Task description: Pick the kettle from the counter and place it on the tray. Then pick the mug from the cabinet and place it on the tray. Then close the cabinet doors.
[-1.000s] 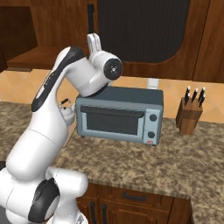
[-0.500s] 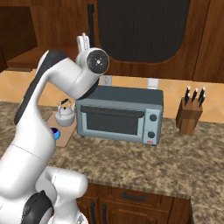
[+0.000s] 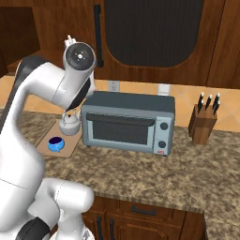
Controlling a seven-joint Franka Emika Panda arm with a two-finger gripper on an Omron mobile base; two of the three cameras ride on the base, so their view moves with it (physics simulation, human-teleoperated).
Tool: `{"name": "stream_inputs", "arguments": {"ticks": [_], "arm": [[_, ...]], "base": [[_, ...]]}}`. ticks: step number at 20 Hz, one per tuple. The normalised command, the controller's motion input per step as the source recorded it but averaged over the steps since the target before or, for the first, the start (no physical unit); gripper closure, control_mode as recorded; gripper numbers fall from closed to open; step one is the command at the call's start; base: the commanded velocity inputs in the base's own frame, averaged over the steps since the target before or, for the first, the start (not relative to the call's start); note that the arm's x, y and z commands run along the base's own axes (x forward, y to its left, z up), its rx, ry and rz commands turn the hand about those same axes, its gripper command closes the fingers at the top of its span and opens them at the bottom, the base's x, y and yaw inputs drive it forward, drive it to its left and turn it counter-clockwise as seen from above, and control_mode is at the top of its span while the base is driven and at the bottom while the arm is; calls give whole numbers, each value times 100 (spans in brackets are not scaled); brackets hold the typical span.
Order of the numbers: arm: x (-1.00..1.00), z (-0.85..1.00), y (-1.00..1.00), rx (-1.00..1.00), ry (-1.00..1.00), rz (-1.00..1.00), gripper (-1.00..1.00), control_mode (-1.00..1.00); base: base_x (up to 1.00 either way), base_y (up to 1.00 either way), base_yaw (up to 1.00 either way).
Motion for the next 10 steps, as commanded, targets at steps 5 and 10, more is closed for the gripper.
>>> {"name": "stream_inputs", "arguments": {"ticks": [5,10], "arm": [[-40,0,13,-46,0,10,-100,-100],[-36,0,-5,-37,0,21,-100,-100]], "base": [[0,0,0],[0,0,0]]}}
